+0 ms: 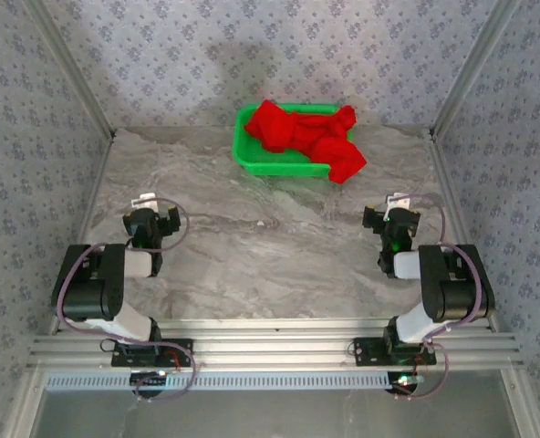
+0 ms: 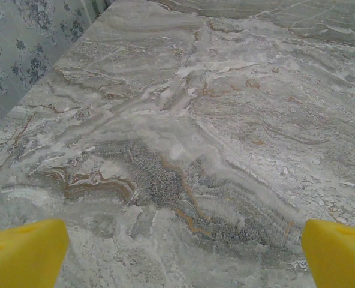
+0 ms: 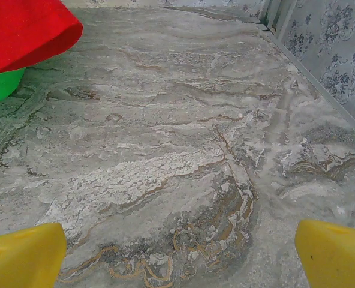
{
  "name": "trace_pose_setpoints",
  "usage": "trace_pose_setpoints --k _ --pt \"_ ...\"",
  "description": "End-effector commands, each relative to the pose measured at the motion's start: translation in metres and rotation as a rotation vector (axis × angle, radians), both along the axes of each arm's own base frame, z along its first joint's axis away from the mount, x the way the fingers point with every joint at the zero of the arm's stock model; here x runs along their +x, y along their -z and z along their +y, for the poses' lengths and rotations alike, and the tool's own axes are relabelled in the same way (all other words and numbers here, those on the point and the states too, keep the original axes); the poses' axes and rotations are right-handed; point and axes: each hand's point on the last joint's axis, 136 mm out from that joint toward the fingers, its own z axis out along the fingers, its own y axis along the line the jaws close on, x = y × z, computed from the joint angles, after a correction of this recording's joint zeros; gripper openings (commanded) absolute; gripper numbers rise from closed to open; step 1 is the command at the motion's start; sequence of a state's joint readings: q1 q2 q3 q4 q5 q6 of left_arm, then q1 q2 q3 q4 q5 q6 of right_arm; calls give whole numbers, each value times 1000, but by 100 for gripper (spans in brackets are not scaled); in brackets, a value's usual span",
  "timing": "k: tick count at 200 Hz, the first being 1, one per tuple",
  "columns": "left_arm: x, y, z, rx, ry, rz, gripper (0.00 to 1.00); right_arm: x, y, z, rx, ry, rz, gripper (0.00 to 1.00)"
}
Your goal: Fold and stack the t-shirts
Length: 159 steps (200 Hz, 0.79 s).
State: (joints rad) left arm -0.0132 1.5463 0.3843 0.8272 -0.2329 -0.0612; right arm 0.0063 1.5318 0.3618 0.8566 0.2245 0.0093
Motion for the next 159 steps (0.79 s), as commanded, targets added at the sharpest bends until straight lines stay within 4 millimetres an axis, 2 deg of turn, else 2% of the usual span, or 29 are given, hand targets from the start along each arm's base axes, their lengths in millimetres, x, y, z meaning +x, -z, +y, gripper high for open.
trace_pose_setpoints --k 1,159 --pt "4 -14 3 -4 -16 -53 100 1 -7 -3 -5 17 -26 100" --pt "4 -14 3 -4 -16 -52 100 2 -7 -4 6 10 -27 100"
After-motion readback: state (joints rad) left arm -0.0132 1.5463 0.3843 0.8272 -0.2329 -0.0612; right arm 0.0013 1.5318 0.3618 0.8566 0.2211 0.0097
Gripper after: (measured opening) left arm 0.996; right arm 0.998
